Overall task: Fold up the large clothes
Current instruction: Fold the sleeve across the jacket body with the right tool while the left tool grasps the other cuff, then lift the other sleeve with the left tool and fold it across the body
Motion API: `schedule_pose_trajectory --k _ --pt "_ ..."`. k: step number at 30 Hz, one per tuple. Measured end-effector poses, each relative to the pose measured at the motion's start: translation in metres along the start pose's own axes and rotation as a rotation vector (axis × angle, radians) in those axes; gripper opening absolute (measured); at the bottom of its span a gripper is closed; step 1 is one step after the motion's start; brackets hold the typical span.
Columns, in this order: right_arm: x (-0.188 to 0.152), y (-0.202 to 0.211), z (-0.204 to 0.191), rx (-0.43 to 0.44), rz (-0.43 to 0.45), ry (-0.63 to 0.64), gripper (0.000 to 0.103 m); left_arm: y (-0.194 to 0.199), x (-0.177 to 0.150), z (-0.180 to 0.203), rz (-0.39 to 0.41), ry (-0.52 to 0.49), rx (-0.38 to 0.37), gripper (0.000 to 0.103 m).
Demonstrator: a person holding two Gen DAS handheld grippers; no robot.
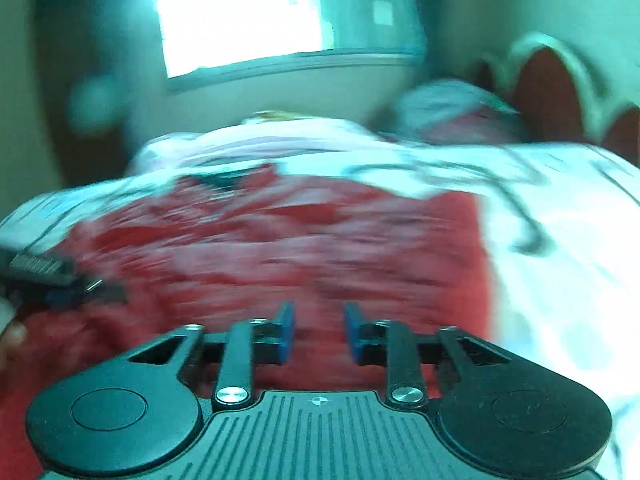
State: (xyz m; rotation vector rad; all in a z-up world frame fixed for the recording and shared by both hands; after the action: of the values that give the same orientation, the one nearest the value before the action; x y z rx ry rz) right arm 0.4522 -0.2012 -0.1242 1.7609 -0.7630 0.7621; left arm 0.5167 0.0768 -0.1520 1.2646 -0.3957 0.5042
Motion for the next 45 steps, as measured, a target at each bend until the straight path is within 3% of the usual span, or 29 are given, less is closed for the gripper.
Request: schedule_pose_trajectory --k 1,5,7,10,14,17,18,19,20,22,24,26,27,28,31,33,36,37,39,41,43,45 --pt "0.001 0.005 0.012 -0.025 0.011 -0.036 0.022 -0.001 0.001 0.002 0.017 -0.016 0.004 0.012" --pt "0.009 0.011 0.047 -0.076 0.046 -0.123 0.022 0.036 0.011 -0.006 0.188 -0.015 0.071 0.009" --pt "0.009 0.013 0.053 -0.073 0.047 -0.127 0.022 0.055 0.013 -0.023 0.233 -0.013 0.124 0.009" --pt "0.008 0.008 0.054 -0.039 0.014 -0.111 0.022 0.054 0.004 -0.049 0.200 -0.036 0.229 0.009" --pt "-0.003 -0.001 0.046 -0.005 -0.031 -0.085 0.022 0.043 -0.006 -0.059 0.163 0.003 0.260 0.009" --pt "-0.003 -0.009 0.040 0.017 -0.042 -0.061 0.022 0.044 -0.007 -0.060 0.179 0.017 0.265 0.009" --pt "-0.002 -0.013 0.039 0.020 -0.052 -0.046 0.020 0.043 -0.007 -0.060 0.188 0.010 0.278 0.009" --pt "-0.003 -0.019 0.038 0.021 -0.073 -0.029 0.007 0.042 -0.006 -0.061 0.192 0.006 0.285 0.009" --pt "-0.004 -0.027 0.038 0.014 -0.102 -0.008 0.004 0.040 -0.005 -0.061 0.185 0.008 0.285 0.009" --pt "-0.011 -0.041 0.041 -0.020 -0.155 0.023 0.004 0.037 -0.007 -0.064 0.163 0.006 0.291 0.009" --pt "-0.007 -0.037 0.044 -0.014 -0.148 0.012 0.004 0.039 -0.010 -0.064 0.152 -0.009 0.289 0.009" --pt "0.002 -0.024 0.045 -0.007 -0.092 0.007 0.004 0.045 -0.010 -0.063 0.160 -0.036 0.293 0.014" --pt "0.009 -0.018 0.046 0.003 -0.064 0.007 0.004 0.053 -0.010 -0.063 0.188 -0.046 0.327 0.024" --pt "0.014 -0.018 0.046 0.006 -0.050 0.011 0.004 0.063 -0.009 -0.062 0.234 -0.057 0.374 0.028" --pt "0.031 -0.027 0.048 0.027 -0.029 0.013 0.004 0.075 -0.003 -0.054 0.310 -0.067 0.387 0.027" --pt "0.034 -0.046 0.048 0.025 -0.050 0.034 0.004 0.064 0.003 -0.040 0.294 -0.117 0.358 0.027" --pt "0.019 -0.082 0.056 -0.008 -0.176 0.035 0.004 0.024 0.003 -0.030 0.159 -0.165 0.322 0.031" --pt "0.017 -0.083 0.057 -0.008 -0.150 0.052 0.004 0.015 0.000 -0.031 0.147 -0.173 0.332 0.031" --pt "0.018 -0.080 0.055 -0.014 -0.157 0.079 0.004 0.013 -0.002 -0.031 0.154 -0.176 0.339 0.031" --pt "0.025 -0.061 0.054 -0.007 -0.118 0.052 0.004 0.030 -0.001 -0.028 0.211 -0.160 0.339 0.030" --pt "0.026 -0.040 0.049 0.003 -0.069 0.053 0.004 0.043 -0.006 -0.025 0.264 -0.147 0.324 0.047" --pt "0.016 -0.039 0.044 0.021 -0.106 0.051 0.004 0.033 -0.014 -0.025 0.209 -0.152 0.323 0.049"
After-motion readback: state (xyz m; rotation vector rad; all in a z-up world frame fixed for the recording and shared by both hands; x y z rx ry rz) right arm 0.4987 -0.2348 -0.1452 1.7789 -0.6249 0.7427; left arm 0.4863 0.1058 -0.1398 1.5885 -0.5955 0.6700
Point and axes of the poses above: each gripper's, at about its wrist camera, not at the fingertips, and y roughly against the way its jaws point, z to its right, x to its top, the point moved 4 cm from there along -y, roughly the way its jaws point, and after that the axes turned 10 degrees about x, right-handed, at the moved point
